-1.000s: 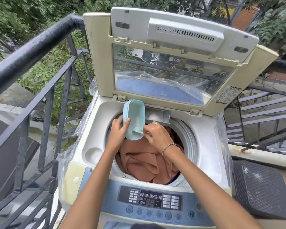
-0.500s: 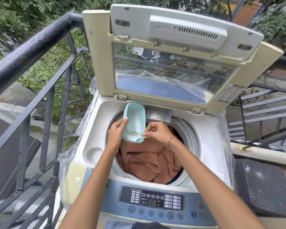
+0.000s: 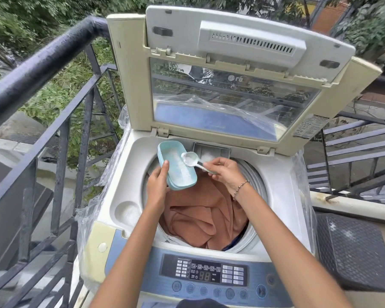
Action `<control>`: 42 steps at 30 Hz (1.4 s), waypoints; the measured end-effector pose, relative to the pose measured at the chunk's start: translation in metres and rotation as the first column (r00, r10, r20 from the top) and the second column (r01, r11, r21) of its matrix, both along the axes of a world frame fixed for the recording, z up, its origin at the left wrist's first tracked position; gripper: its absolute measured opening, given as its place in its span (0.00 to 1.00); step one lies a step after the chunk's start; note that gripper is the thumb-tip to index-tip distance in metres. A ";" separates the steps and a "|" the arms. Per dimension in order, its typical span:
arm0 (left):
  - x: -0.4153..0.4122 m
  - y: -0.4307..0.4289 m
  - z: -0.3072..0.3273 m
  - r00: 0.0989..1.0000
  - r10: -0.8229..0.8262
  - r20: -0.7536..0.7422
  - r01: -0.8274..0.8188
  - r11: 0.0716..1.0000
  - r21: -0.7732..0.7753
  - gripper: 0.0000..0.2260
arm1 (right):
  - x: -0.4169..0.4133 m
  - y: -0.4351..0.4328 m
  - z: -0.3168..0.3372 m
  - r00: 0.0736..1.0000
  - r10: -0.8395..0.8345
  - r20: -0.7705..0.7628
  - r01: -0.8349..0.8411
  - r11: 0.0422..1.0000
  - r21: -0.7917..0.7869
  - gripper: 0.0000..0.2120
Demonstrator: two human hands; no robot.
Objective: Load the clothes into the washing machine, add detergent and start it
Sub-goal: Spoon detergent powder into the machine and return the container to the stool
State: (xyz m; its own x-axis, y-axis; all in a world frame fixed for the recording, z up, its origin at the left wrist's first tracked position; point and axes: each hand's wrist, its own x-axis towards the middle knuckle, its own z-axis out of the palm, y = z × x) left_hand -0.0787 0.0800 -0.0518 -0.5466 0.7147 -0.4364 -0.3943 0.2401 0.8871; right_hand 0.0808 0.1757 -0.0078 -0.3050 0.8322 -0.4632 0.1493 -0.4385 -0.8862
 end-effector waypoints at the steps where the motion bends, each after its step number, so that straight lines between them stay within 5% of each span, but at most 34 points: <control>1: 0.001 0.000 0.000 1.000 0.009 0.003 -0.009 1.000 -0.002 0.17 | 0.002 0.004 0.002 0.999 -0.044 -0.006 0.044 0.999 0.019 0.10; 6: 0.002 -0.003 0.001 1.000 0.014 0.022 -0.013 0.999 -0.034 0.17 | 0.014 0.028 -0.001 0.957 -0.230 0.178 0.164 0.933 0.321 0.10; 9: 0.003 -0.004 0.001 1.000 0.009 0.022 -0.008 0.999 -0.049 0.14 | 0.017 0.035 -0.010 0.877 -0.259 0.405 -0.019 0.824 0.567 0.09; 12: 0.004 -0.004 0.002 1.000 0.001 0.015 0.000 0.998 -0.055 0.12 | 0.017 0.033 -0.017 0.777 -0.259 0.573 -0.333 0.604 0.725 0.07; 20: 0.007 -0.006 0.005 0.999 0.004 0.034 -0.002 0.998 -0.056 0.11 | 0.021 0.028 -0.031 0.654 -0.398 0.644 -0.657 0.123 0.744 0.07; 23: 0.007 -0.006 0.005 0.999 -0.008 0.042 0.011 0.999 -0.053 0.07 | 0.020 0.029 -0.033 0.647 -0.419 0.637 -0.673 0.079 0.735 0.08; 25: 0.008 -0.005 0.005 0.999 -0.013 0.045 0.016 0.999 -0.049 0.07 | 0.019 0.027 -0.033 0.667 -0.398 0.630 -0.638 0.132 0.759 0.07; 29: 0.008 -0.005 0.002 0.998 -0.019 0.051 0.023 0.997 -0.073 0.09 | 0.013 0.016 -0.022 0.825 -0.319 0.466 -0.242 0.546 0.802 0.08; 31: 0.009 -0.006 0.000 0.998 -0.016 0.058 0.021 0.996 -0.086 0.12 | 0.007 0.007 -0.016 0.880 -0.301 0.368 -0.081 0.669 0.739 0.09; 37: 0.024 -0.009 -0.004 0.993 -0.009 0.115 0.020 0.995 -0.093 0.17 | -0.028 -0.029 -0.018 0.940 -0.213 0.265 0.030 0.828 0.559 0.12; 42: 0.034 -0.016 -0.013 0.983 -0.020 0.183 0.038 0.995 -0.097 0.18 | -0.044 -0.050 -0.028 0.875 -0.130 0.466 -0.128 0.866 0.483 0.09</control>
State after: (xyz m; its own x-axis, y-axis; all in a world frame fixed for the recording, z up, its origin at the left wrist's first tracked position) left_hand -0.0447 0.0638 -0.0647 -0.4314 0.6767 -0.5966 -0.5385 0.3374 0.7721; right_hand 0.0364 0.1257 -0.0354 -0.1575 0.9840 -0.0834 0.6003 0.0284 -0.7993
